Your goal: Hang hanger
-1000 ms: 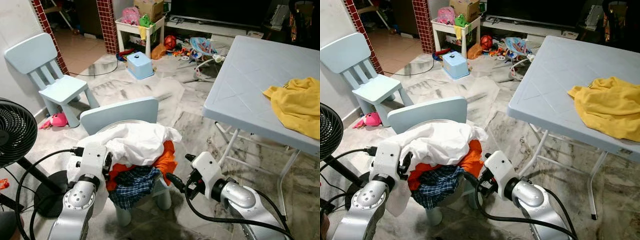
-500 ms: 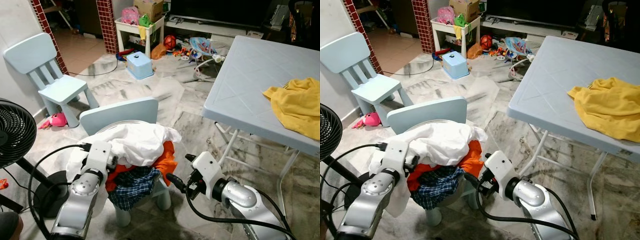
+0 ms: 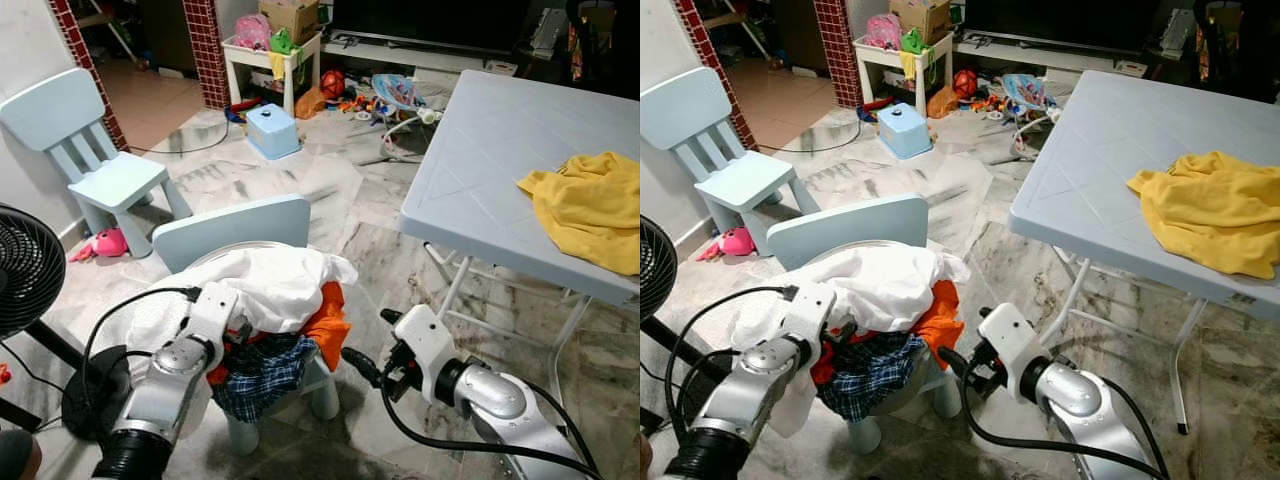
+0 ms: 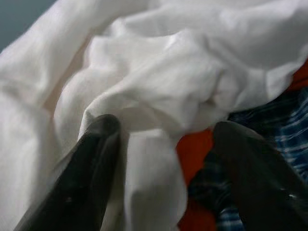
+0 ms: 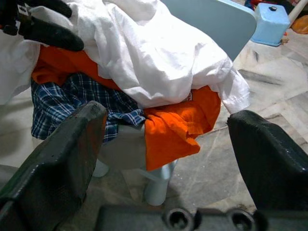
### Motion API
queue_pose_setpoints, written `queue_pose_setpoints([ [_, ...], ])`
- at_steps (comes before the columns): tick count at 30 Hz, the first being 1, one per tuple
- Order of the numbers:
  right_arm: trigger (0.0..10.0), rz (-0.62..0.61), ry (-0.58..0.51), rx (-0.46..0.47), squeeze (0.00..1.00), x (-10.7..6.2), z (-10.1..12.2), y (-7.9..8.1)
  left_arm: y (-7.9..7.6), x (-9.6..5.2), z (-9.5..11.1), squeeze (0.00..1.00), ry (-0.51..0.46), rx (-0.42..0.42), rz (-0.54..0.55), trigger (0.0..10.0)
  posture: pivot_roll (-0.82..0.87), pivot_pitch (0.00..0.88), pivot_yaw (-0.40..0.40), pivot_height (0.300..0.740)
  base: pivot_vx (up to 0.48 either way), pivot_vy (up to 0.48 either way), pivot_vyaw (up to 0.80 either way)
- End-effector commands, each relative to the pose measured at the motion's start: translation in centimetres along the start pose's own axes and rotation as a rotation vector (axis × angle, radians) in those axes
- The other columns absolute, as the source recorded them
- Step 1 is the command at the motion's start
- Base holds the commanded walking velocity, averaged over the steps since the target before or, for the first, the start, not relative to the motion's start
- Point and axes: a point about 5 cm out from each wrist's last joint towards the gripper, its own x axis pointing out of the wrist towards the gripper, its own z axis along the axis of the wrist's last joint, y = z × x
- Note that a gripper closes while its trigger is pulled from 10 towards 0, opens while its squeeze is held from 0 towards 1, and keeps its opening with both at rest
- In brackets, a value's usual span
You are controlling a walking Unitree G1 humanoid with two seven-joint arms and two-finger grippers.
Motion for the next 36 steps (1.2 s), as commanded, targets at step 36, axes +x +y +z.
queue_pose_setpoints([
  [36, 10.0, 0.083, -0.009, 0.022, 0.0, -0.2, 0.2, 0.8, 1.6, 1.5, 0.7, 0.0, -0.074, -0.061, 0.016, 0.0, -0.11, 0.049, -0.003, 0.74, 0.0, 0.0, 0.0],
])
